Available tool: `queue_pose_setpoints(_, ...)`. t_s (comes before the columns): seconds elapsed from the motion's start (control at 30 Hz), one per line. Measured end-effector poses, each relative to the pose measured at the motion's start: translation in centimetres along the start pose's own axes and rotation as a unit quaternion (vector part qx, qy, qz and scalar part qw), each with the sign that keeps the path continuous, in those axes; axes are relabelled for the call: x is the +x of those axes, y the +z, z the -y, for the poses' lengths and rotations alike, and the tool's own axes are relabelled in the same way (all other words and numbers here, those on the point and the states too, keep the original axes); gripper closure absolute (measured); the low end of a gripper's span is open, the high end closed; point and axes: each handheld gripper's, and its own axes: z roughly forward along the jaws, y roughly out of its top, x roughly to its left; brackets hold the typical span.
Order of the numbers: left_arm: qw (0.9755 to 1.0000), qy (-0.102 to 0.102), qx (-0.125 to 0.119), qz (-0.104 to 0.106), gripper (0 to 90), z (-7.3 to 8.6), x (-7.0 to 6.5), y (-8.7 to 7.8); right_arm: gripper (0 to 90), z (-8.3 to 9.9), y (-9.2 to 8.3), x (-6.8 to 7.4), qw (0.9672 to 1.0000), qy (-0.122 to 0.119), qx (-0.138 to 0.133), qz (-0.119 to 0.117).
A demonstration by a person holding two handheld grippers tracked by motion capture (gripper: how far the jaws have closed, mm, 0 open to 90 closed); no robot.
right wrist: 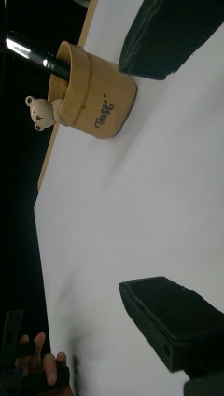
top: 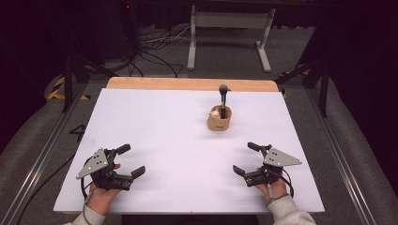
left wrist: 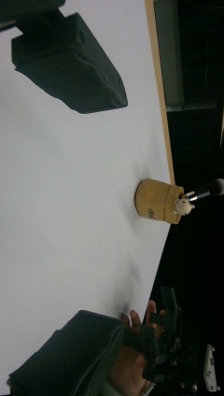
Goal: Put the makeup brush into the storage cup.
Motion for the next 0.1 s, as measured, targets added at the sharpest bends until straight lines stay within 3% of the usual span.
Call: queue_pose_setpoints(0.1, 1.0, 0.001, -0.004, 0.001, 0.0, 0.03, 0.05, -0.03, 0.0, -0.02, -0.06, -0.06, 1.0, 0.002, -0.002, 0.0)
